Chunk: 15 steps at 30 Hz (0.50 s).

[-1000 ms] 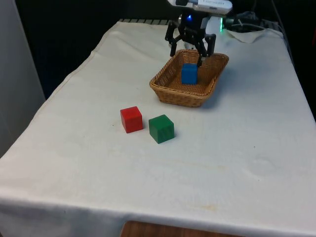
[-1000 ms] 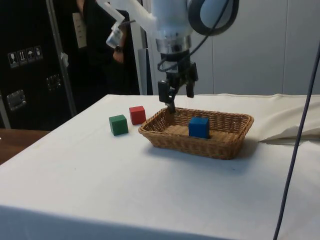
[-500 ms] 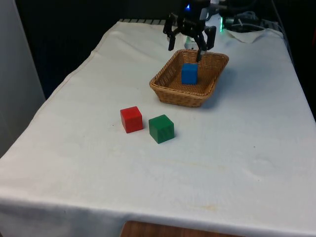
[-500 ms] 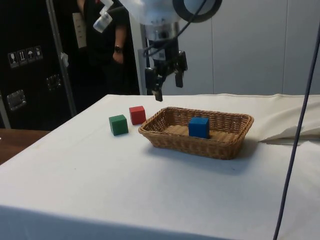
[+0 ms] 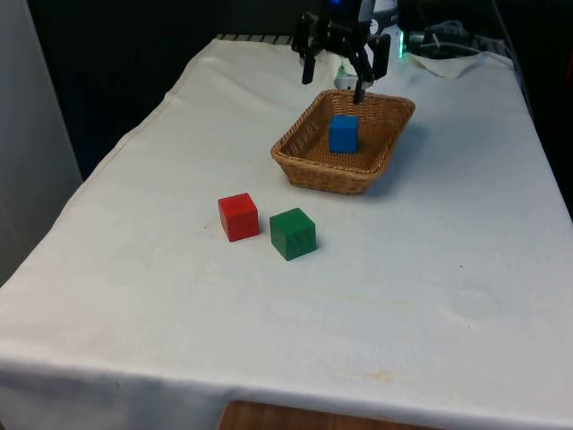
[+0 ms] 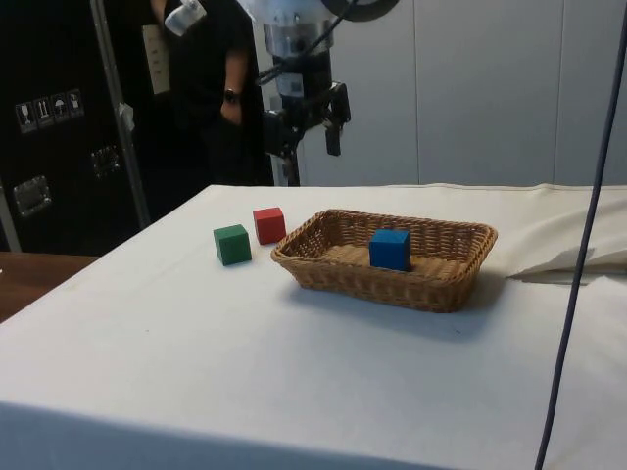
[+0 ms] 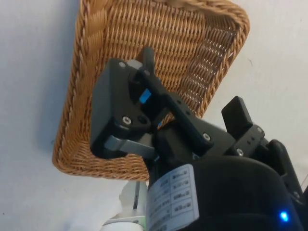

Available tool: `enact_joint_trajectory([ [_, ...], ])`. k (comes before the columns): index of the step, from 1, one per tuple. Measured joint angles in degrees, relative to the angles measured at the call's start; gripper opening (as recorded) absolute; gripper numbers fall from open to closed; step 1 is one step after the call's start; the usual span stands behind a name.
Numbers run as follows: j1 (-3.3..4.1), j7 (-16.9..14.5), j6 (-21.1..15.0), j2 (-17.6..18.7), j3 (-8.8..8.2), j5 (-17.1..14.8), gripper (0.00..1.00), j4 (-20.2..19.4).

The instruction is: Pick up the blue cube and place it into the basket.

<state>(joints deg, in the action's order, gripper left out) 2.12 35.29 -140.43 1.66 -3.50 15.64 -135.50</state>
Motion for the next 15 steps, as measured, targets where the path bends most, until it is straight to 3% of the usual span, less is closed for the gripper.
enact_joint_trajectory([
  [15, -0.34, -0.9, 1.2, 1.5, -0.29, -2.5, 1.0, 4.1],
])
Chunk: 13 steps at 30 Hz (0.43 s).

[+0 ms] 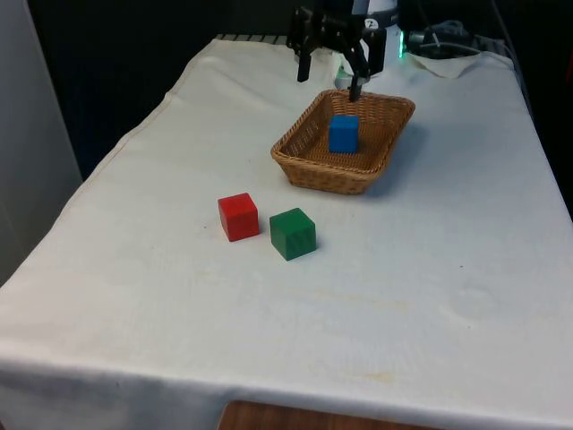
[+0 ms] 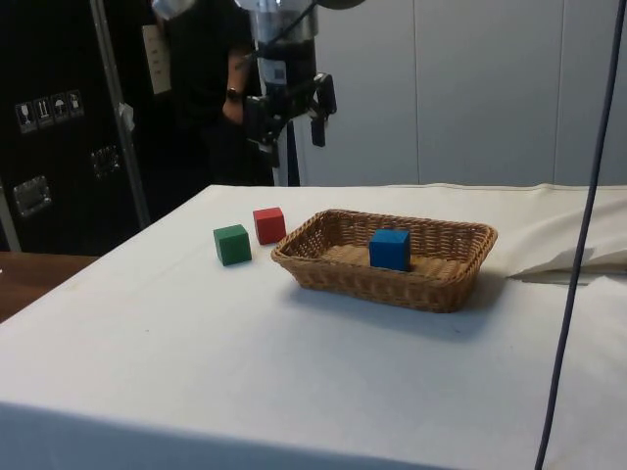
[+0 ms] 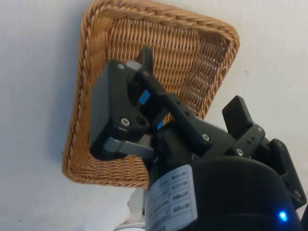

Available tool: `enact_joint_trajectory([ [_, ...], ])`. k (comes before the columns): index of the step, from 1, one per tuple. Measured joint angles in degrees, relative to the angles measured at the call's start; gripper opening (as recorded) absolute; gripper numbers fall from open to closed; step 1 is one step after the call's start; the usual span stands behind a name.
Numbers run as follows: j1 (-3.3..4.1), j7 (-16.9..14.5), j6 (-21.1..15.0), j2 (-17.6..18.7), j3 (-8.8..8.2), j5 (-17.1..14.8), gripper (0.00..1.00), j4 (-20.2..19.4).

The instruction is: Pick up the blue cube and place it into the basket.

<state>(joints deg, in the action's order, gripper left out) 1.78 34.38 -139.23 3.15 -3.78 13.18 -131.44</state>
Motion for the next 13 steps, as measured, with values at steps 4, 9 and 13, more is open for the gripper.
enact_joint_trajectory([
  [4, -0.11, -0.5, 0.4, 0.6, -0.29, -0.9, 1.0, 1.4],
  [9, -0.17, -0.9, 0.8, 1.1, -0.57, -1.6, 1.0, 2.6],
  [13, -0.23, -1.1, 0.8, 1.6, -0.74, -2.0, 1.0, 3.2],
])
